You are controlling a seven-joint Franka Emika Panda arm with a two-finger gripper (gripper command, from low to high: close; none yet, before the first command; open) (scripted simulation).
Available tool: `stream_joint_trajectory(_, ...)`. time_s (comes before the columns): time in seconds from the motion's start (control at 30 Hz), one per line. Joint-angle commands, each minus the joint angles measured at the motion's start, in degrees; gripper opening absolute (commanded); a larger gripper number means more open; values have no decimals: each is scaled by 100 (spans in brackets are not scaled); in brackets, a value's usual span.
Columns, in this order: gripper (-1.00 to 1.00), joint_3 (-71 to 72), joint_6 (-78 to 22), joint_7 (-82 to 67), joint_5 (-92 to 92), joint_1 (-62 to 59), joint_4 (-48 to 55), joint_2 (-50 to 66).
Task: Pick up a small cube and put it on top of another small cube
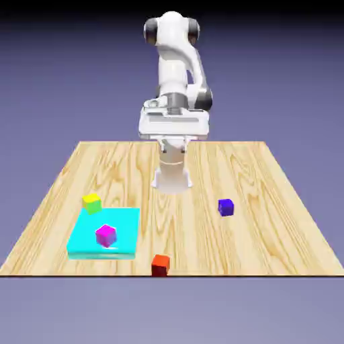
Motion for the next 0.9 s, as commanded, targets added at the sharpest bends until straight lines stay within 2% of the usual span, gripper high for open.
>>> stream_joint_trajectory(0.0, 0, -60, -91, -250, 45, 43, 78, 104)
stream_joint_trajectory(0.87, 0, -1607, -2453, -6728, 1226, 1171, 2107, 2802)
